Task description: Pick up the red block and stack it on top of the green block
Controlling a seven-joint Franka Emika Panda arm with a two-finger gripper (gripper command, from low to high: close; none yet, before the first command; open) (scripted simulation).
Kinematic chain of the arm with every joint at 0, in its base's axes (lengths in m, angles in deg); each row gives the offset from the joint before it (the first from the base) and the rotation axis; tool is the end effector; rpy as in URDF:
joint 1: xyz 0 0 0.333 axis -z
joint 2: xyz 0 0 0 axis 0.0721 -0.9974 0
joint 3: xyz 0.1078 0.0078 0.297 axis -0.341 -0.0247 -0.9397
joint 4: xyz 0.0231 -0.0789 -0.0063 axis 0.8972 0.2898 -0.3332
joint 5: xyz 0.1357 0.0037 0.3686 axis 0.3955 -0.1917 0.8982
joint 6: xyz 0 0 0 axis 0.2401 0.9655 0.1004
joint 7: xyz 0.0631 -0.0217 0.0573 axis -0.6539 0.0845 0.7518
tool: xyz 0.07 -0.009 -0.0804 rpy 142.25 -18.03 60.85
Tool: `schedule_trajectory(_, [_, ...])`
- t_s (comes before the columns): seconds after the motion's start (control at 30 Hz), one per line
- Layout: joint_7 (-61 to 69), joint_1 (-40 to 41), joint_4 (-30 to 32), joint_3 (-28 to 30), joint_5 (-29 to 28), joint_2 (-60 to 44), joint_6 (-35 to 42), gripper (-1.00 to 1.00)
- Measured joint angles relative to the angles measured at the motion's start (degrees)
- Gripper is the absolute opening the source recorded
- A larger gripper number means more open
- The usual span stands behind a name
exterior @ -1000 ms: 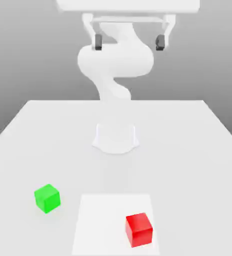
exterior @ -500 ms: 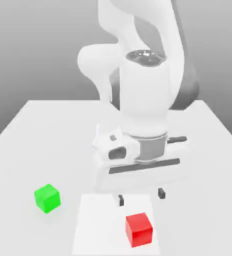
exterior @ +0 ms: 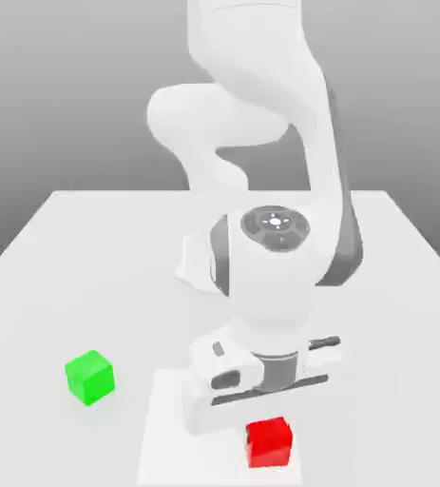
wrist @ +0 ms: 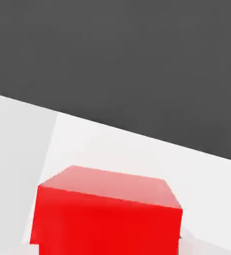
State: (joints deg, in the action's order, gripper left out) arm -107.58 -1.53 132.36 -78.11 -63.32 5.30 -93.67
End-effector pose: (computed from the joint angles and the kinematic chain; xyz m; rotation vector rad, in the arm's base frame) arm 0.4530 0.0545 0.1778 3.0388 -0.7956 -0.0003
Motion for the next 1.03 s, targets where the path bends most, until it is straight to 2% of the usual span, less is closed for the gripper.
schedule_trajectory(0.07, [0.1, 0.1, 0.6, -0.1, 0.2, 4.0, 3.4, -1.0])
schedule_trajectory(0.17, [-5.3, 2.9, 3.2, 3.9, -0.5, 8.3, 5.1, -1.0])
schedule_trajectory(0.5, [-28.0, 21.8, 13.2, 14.0, -2.8, 20.7, 7.3, -1.0])
schedule_trajectory(0.63, [-27.4, 22.2, 13.8, 14.7, 0.8, 15.6, 1.7, -1.0])
schedule_trajectory(0.73, [-24.5, 23.1, 13.6, 13.0, 4.9, 9.7, -3.9, -1.0])
schedule_trajectory(0.77, [-24.0, 23.3, 13.6, 12.6, 5.7, 8.6, -4.9, 1.0])
schedule_trajectory(0.97, [-23.7, 23.4, 13.6, 12.4, 6.1, 8.1, -5.4, 1.0])
schedule_trajectory(1.03, [-24.8, 23.3, 13.7, 13.0, 4.5, 10.3, -3.4, 1.0])
